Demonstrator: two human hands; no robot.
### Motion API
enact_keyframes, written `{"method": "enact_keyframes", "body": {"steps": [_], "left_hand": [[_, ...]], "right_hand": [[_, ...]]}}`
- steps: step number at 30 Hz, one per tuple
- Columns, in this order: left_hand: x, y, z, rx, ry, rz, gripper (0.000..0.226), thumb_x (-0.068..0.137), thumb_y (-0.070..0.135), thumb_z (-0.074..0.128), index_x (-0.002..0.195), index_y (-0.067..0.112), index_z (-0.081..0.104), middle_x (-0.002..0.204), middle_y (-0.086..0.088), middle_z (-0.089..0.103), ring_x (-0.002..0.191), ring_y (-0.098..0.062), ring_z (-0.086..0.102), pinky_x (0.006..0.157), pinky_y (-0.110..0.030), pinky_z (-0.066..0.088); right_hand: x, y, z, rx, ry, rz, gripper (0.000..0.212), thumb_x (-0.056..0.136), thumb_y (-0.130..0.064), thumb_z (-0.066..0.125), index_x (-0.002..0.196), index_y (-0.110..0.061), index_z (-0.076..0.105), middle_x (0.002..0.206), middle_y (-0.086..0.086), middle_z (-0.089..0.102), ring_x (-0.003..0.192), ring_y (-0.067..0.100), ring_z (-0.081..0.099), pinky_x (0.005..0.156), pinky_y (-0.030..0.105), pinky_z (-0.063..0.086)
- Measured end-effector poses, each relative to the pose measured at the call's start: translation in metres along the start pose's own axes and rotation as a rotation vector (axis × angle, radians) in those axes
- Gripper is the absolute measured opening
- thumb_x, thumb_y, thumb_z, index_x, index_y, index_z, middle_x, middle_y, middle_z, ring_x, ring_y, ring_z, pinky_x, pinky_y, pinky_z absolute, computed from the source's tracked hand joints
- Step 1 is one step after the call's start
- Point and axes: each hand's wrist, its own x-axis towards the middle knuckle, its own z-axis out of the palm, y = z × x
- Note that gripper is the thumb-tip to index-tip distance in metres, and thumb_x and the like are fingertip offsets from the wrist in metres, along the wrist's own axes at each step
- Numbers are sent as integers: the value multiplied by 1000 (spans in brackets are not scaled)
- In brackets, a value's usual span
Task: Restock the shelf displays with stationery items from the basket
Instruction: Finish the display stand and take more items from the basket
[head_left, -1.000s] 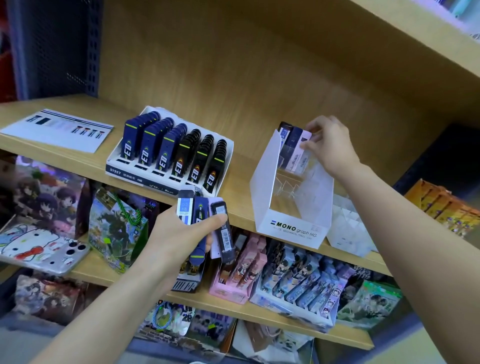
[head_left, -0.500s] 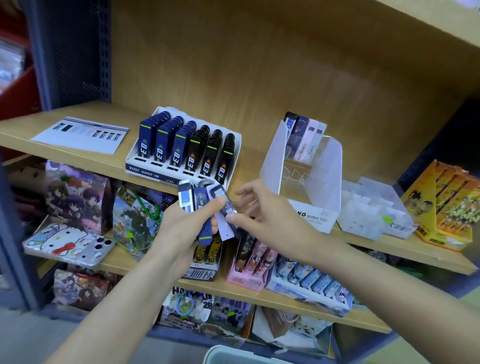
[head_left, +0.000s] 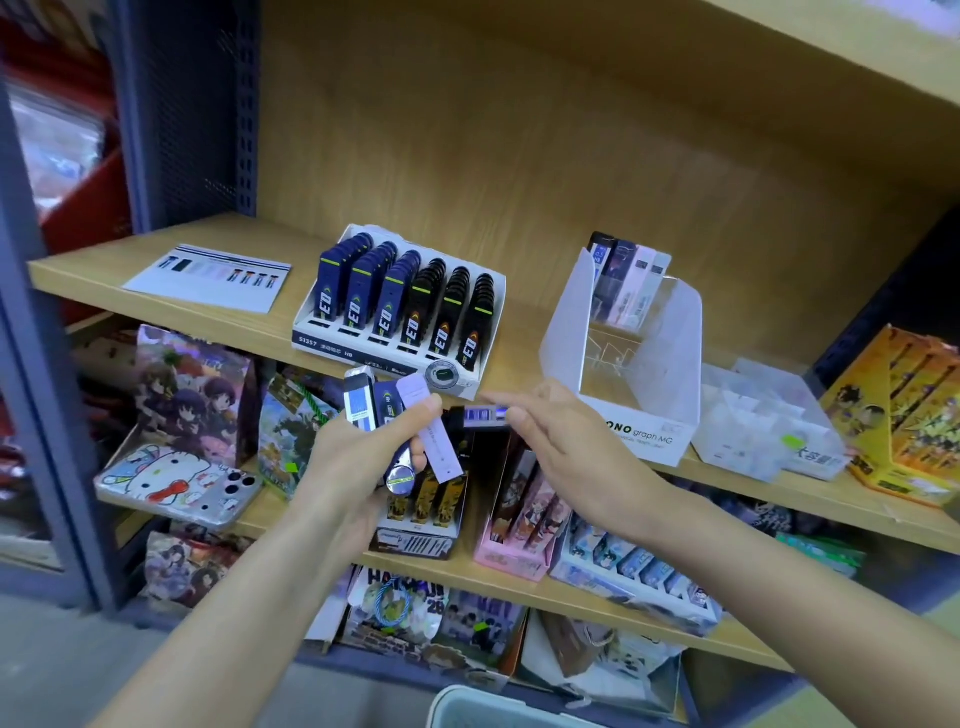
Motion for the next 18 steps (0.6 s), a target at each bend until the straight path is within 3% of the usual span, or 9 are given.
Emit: {"method": "enact_keyframes", "body": {"steps": [5,7,9,13,15,18], "left_hand": [[-4,3,-5,50,-14,51,21,81,16,71,92,-1,66,52,-3,53,44,-12,45,50,-25,36],[-7,4,-7,100,-22,84,13,82,15,71,83,5,63,51,-3,51,43,-13,45,41,-20,36],[-9,4,-10,119,-24,104,12,83,14,70,79,7,60,50,-3,51,43,-13,45,38,-18,36],[-14,5,-14,163,-58,150,14,84,14,69,79,7,58,51,-3,51,43,-13,45,43,-20,40],[-15,7,-15,166,-65,161,14,84,13,69,77,8,57,50,-2,51,43,-13,45,43,-19,41],[-15,9,-20,165,-45,177,15,83,14,70,77,8,58,49,-1,52,43,-13,47,44,-21,41]], "right_hand": [[-3,-9,2,135,126,29,15,97,-28,50,101,-30,64,98,-6,60,84,5,54,73,9,39],[-1,-13,1,273,194,62,6,90,-28,61,93,-26,65,89,-6,67,75,12,59,66,19,47],[0,-19,-1,476,229,90,7,84,-22,69,89,-21,65,82,-4,68,65,10,62,59,19,51],[7,-29,-2,724,251,107,4,89,-13,63,91,-10,65,73,3,66,60,4,62,60,13,50],[14,-31,-3,705,268,103,9,93,-18,57,94,-12,64,70,3,65,60,4,63,60,12,50],[28,-30,-10,631,328,68,12,95,-23,54,97,-16,63,68,-5,65,63,7,65,69,21,56]]}}
